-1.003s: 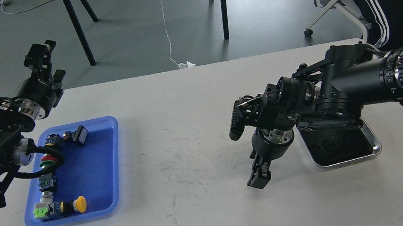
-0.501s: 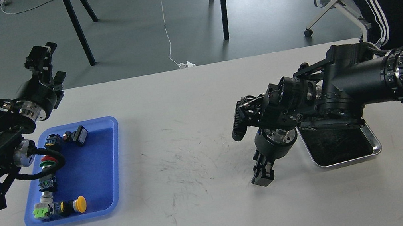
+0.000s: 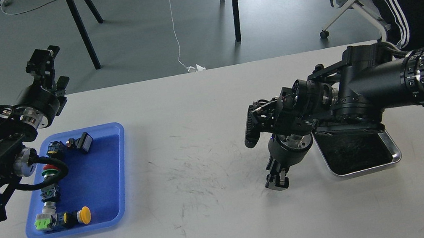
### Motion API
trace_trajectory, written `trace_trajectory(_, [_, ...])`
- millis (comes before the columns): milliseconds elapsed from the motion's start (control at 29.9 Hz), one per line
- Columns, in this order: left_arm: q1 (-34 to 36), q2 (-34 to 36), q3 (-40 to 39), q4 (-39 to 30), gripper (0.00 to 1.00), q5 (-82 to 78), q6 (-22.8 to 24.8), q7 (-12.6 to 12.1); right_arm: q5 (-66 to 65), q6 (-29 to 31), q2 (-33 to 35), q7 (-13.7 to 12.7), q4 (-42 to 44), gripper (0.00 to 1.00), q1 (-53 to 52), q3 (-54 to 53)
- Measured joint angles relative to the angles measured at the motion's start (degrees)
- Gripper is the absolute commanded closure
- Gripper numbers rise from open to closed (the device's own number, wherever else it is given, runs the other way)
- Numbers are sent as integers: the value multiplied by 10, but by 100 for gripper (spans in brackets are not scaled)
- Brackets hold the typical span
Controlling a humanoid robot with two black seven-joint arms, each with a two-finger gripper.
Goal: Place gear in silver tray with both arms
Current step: 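Grasp the black gear with the right gripper, then lift the gear and carry it over the silver tray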
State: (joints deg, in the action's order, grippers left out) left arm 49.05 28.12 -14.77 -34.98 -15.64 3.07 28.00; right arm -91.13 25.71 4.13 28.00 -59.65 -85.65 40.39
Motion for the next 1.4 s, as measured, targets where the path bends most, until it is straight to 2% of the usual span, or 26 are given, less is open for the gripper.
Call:
trace_trajectory(468, [-9,3,-1,0,2,1,0,0,-3,-1,-1,0,1,65,3,0])
trace_trajectory(802, [-10,2,-1,0,2,1,0,0,-5,-1,-1,0,1,78,4,-1])
trace_trajectory(902, [-12,5,-1,0,2,1,0,0,-9,-1,-1,0,1,89,3,0])
trace_trajectory(1136, [-21,9,-1,0,2,1,1,0,-21,-1,-1,0,5,98,-3,0])
trace_trajectory(1404, [-21,10,-1,0,2,0,1,0,-18,-2,34,0,4,99,-40,-13])
